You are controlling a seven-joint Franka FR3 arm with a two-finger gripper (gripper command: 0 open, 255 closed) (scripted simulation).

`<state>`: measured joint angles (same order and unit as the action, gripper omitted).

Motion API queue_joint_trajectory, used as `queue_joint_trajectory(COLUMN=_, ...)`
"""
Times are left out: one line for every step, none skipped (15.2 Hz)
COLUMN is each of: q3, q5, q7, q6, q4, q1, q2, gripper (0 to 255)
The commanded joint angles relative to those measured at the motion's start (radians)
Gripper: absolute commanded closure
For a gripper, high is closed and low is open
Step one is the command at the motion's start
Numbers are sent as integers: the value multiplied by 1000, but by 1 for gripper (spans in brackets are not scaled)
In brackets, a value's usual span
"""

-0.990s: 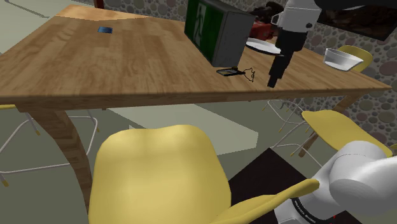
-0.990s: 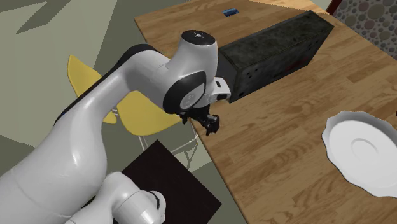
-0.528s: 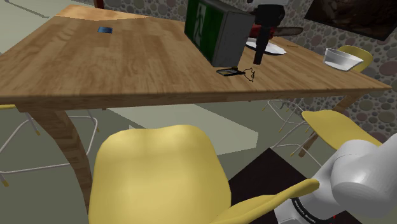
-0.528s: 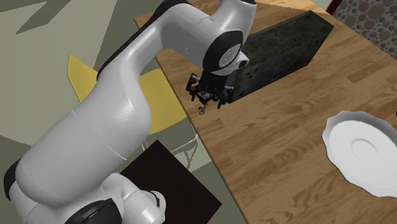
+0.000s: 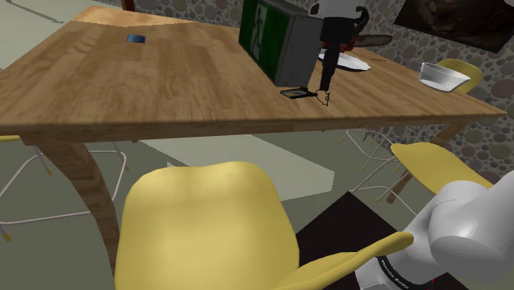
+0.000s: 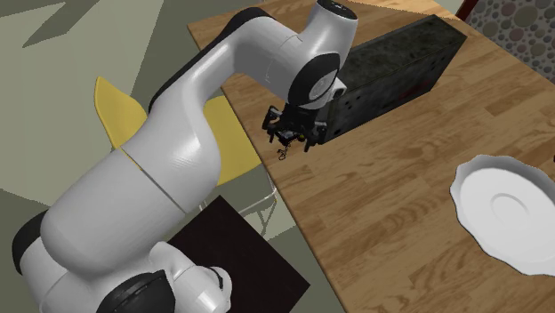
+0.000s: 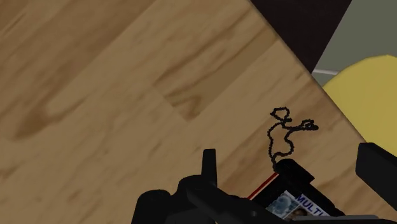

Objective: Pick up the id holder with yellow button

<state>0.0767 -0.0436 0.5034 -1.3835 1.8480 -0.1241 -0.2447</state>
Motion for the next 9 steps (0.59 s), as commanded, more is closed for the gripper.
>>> queue_joint_trajectory(q3=0, q5=0, q7=0, q6=-9, q4=22, q1=0, q2=2, gripper=0)
queue_joint_trajectory(q3=-1, q5=0, q7=0, q6=-9, q4=22, q1=0, q2=2, gripper=0)
queue_joint_trajectory(q3=0, q5=0, q7=0, q6=-9, q4=22, q1=0, q2=3, gripper=255)
queue_joint_trajectory(q3=0, q5=0, q7=1, q6=-11, q4=29, q1=0, q2=-2, gripper=255)
queue_joint_trajectory(q3=-1, q5=1, q7=0, q6=-9, q4=36, q1=0, q2=-12, gripper=255)
queue_joint_trajectory(q3=0, q5=1, q7=1, q6=-11, q4=34, q1=0, q2=-8, gripper=255)
queue_joint_trajectory(q3=-2, q5=-1, q7=-2, q6=-8, q4=30, q1=-1, q2=-7, gripper=255)
queue_joint_trajectory(q3=-2, q5=-1, q7=-2, q6=-3, q4=23, q1=-1, q2=-4, gripper=255)
queue_joint_trajectory(q3=-3, q5=-2, q7=-5, q6=-1, q4=14, q1=-2, q2=2, gripper=255)
